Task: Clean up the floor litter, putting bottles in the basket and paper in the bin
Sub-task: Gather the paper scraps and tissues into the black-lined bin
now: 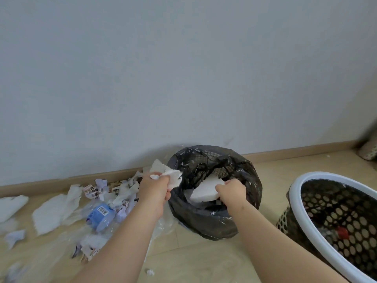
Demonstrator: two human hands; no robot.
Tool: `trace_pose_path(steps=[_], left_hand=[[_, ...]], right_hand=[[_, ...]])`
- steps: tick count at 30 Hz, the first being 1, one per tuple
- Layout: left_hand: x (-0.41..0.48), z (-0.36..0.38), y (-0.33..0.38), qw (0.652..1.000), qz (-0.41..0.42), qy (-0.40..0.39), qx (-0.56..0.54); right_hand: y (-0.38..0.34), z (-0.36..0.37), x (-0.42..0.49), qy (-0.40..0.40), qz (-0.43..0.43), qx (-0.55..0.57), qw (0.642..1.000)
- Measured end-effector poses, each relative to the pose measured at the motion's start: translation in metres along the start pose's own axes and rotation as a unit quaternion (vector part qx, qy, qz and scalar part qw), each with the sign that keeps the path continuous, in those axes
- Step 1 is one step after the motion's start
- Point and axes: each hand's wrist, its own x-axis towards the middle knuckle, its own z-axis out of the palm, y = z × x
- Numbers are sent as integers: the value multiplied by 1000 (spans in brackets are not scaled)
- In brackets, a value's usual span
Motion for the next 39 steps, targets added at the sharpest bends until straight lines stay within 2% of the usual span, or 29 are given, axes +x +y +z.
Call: trace_pose_path(steps=[3,5,7,8,10,12,13,18,20,21,25,26,28,30,32,34,36,37,39], left_hand=[[-1,5,-5,1000,0,-3,14],[-3,8,-5,1000,7,-5,24],[-4,9,-5,999,9,-13,40],[-4,10,-5,999,4,-20,47],[-5,14,-4,998,-12,-37,46],[-7,19,-3,997,-40,-53,34],[-9,20,-3,996,-49,-61,36],[-6,23,-1,989,-5,-92,114],[-5,24,3,986,-3,-56,160],[-3,23,4,988,-1,-45,148],[-6,14,3,992,25,-67,105],[-7,13,3,991,25,-81,103],[-7,12,1,988,24,-109,106],[-6,11,-1,983,27,-128,129],[-5,10,-7,976,50,-127,172],[-2,8,-13,968,81,-102,216],[0,7,-18,963,97,-71,240],[1,7,-20,962,100,-60,245],[1,6,-22,960,110,-46,255]], right_hand=[[2,4,-2,-53,-35,-60,996],[6,6,-1,-74,-68,-140,985],[4,3,-5,-64,-108,-179,976],[1,0,-7,-59,-126,-156,978],[-9,-9,-13,-107,-132,-2,985],[-21,-15,-20,-207,-103,151,961],[-24,-16,-22,-240,-98,178,949],[-33,-5,-29,-305,-140,208,918],[-35,2,-30,-289,-138,216,922],[-36,5,-30,-277,-140,207,928],[-38,9,-32,-239,-151,193,940],[-38,8,-30,-196,-155,176,952],[-34,4,-24,-59,-179,95,978],[-22,1,-22,72,-223,31,972],[-7,-2,-20,132,-271,-17,953],[8,-2,-15,121,-289,-108,944],[16,0,-8,40,-249,-256,933],[18,1,-6,-6,-220,-334,917],[18,4,-6,-69,-182,-399,896]])
